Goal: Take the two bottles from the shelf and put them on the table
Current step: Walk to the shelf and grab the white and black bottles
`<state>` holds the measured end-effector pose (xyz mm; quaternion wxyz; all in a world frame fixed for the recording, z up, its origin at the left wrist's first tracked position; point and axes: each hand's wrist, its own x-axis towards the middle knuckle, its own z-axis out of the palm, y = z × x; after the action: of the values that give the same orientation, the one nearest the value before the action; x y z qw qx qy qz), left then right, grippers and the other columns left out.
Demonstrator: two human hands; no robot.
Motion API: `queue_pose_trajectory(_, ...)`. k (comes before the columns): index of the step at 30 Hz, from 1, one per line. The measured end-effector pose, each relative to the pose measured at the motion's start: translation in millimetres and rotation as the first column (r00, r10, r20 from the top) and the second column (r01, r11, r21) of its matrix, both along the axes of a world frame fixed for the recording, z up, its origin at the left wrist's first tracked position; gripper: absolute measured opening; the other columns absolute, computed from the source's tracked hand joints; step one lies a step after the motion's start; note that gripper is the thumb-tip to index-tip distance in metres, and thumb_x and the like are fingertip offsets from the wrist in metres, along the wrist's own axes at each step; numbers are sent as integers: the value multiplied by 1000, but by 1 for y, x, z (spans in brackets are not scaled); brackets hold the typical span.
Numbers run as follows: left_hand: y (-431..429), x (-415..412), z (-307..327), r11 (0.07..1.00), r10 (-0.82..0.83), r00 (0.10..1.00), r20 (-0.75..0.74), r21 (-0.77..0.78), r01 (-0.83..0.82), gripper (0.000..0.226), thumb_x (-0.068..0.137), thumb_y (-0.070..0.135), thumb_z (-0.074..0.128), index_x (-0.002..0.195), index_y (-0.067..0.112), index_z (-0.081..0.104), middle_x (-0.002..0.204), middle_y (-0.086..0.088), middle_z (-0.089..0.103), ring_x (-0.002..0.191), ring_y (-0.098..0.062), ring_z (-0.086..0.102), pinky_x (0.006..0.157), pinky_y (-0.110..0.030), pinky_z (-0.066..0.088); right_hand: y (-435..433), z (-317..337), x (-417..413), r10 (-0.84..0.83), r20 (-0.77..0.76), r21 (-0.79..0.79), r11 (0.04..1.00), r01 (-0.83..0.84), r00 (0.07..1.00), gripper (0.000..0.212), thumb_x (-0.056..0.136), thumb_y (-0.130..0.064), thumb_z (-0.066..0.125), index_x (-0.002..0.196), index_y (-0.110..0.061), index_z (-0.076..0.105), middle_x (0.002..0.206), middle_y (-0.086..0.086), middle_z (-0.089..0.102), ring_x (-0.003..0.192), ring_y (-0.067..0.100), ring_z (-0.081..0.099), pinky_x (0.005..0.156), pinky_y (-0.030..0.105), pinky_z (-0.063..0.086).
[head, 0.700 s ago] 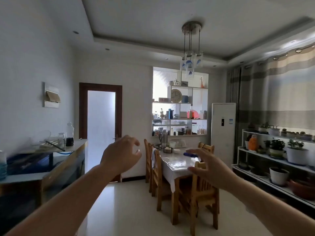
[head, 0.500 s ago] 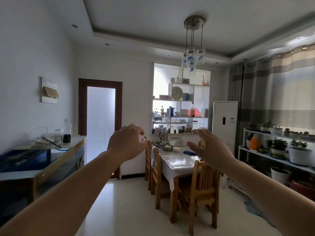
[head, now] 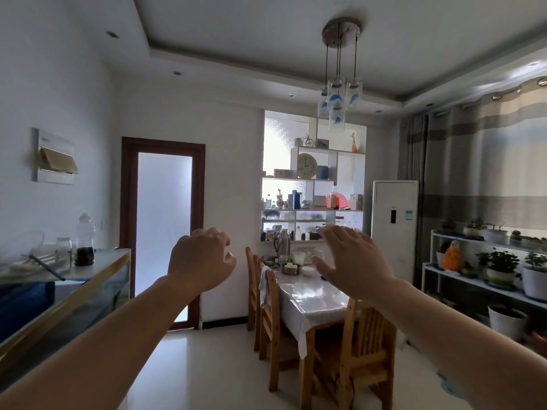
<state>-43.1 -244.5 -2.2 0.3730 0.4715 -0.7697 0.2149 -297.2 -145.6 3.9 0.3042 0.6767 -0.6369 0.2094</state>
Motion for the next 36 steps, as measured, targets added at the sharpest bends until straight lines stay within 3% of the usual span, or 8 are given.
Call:
queue_pose_trajectory(4,-72,-3,3,1000,8,999,46,-17,-8,30,82,38,53,103,21,65,104,5,67,88,-13,60,77,-28,46,-66,5,-2,-19,-19,-13,1000,19,1000,58,91,-51,39,139,-19,31,145,2,40,133,19,36,113,39,25)
queue_pose_trajectory(12,-191,-26,-5,1000,10,996,92,-29,-7,37,83,40,48,111,20,62,108,5,66,96,-14,59,79,-28,42,-190,0,-20,-28,-11,-16,999,28,1000,55,90,-51,39,136,-20,35,140,0,45,128,17,39,110,37,24)
queue_pose_trajectory(18,-287,-48,-13,998,52,995,81,-27,-50,30,83,40,48,100,20,61,97,5,65,79,-9,50,70,-26,39,-294,-7,-47,0,-13,-16,1000,0,1000,56,90,-51,40,136,-19,34,140,2,46,129,19,40,110,38,25)
queue_pose_trajectory(23,-381,-75,-17,994,108,991,81,-21,-106,27,83,39,48,98,21,61,98,5,65,79,-9,49,69,-26,35,-391,-7,-81,42,-6,-16,999,-42,999,57,91,-51,40,137,-19,34,140,2,46,128,20,40,110,38,26)
queue_pose_trajectory(30,-515,-118,-10,992,126,991,32,-11,-126,34,84,39,49,110,20,61,110,3,65,95,-16,59,77,-30,41,-535,2,-130,49,5,-25,998,-49,999,55,91,-51,36,135,-18,34,137,2,47,126,19,41,109,39,28)
queue_pose_trajectory(36,-611,-138,-19,990,139,990,30,3,-139,34,84,37,49,111,19,60,109,3,65,95,-16,58,72,-28,35,-641,-13,-153,16,22,-9,1000,-16,1000,59,89,-55,37,134,-18,35,136,3,48,126,20,41,111,40,22)
